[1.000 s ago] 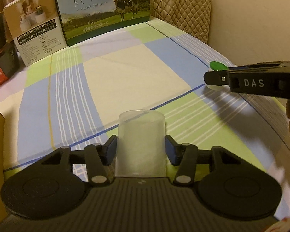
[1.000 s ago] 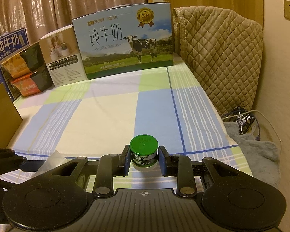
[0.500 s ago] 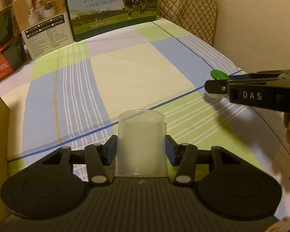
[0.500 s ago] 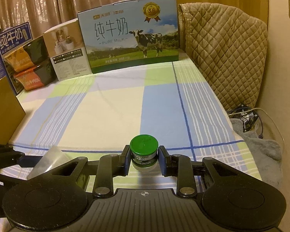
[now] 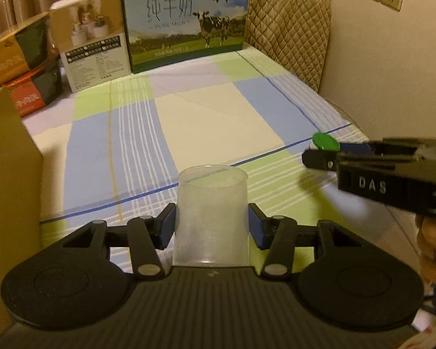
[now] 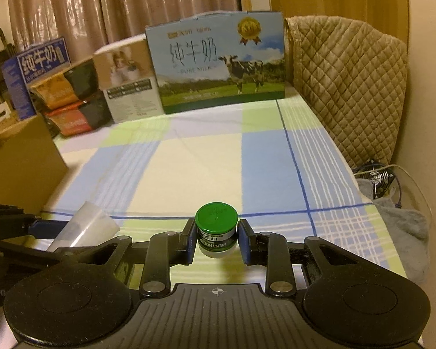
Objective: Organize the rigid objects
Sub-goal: 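Carry the clear cup and green jar with both tools over the cardboard box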
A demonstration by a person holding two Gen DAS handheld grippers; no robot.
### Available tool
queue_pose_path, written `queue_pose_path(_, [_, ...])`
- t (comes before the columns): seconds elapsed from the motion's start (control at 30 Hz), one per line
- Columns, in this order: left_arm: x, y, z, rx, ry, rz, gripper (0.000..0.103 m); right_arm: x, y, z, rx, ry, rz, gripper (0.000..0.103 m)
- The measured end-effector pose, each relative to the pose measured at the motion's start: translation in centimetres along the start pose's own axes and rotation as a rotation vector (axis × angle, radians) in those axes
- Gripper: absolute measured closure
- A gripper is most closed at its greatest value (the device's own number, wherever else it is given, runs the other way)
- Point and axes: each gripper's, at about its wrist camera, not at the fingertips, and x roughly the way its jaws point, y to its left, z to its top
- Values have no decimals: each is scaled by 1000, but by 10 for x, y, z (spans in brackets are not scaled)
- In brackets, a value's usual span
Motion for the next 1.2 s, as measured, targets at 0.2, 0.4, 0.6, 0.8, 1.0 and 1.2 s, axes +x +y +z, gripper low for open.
queue_pose_path(0.2, [-48, -1, -7, -19, -35, -1, 56, -43, 26, -16, -22, -17, -2, 77])
queue_pose_path(0.4, [-106, -5, -20, -36, -79, 10, 56, -95, 52, -24, -31, -42, 6, 77])
queue_pose_path(0.6, [-163, -1, -35, -69, -113, 35, 56, -149, 84, -23, -47, -80, 29, 77])
queue_pose_path(0.8, [-212, 10, -52, -91, -138, 79, 56, -182, 118, -25, -72, -79, 46, 77])
queue_pose_path(1.0, [-253, 28, -67, -118, -165, 115, 56, -204, 155, -24, -121, -91, 80, 77])
queue_pose_path(1.2, [-283, 51, -78, -137, -182, 160, 56, -213, 194, -23, -171, -102, 133, 77])
